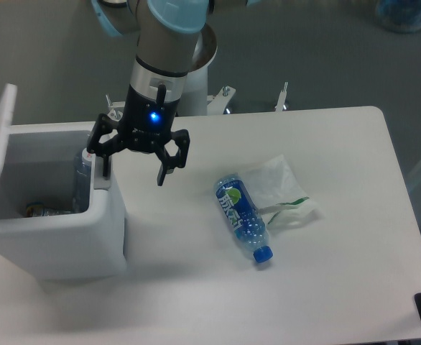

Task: Open the trash can
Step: 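Raise the gripper up and away from the opened trash can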

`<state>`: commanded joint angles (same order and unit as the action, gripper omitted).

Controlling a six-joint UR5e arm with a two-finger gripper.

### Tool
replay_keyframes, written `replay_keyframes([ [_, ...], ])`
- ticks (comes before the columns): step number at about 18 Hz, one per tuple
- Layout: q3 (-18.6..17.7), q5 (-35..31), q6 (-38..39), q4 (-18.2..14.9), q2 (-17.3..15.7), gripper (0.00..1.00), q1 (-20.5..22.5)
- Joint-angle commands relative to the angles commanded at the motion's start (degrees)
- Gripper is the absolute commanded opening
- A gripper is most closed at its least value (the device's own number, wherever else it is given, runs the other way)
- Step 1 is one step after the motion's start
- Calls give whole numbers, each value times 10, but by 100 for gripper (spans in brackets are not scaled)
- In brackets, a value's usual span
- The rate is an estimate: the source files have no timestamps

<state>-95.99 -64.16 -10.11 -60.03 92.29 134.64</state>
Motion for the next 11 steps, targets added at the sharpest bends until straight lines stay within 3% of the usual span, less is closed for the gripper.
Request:
replay_keyframes([
  [11, 96, -25, -35, -1, 3, 100, 76],
])
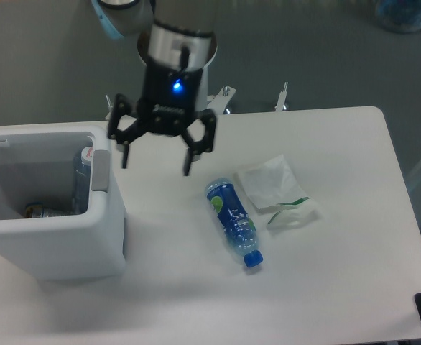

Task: Open the trash can
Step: 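Raise the gripper up and away from the opened trash can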

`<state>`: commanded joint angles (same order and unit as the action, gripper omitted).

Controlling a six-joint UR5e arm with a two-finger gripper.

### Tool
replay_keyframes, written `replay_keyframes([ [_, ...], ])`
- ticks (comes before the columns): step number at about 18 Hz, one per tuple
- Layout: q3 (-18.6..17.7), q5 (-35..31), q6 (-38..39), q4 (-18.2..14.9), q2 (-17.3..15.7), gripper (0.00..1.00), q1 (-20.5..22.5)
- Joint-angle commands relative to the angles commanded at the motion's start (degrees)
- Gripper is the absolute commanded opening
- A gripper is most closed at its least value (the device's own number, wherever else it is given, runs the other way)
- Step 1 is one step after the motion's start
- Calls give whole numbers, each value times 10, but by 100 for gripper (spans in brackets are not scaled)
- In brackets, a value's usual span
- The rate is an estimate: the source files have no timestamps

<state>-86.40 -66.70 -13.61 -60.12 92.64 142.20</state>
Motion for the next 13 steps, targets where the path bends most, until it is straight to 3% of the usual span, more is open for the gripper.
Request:
replay_keyframes([
  [7, -3, -181, -164, -2, 25, 100, 18],
  [13, -5, -208, -170, -1, 40, 100, 33],
])
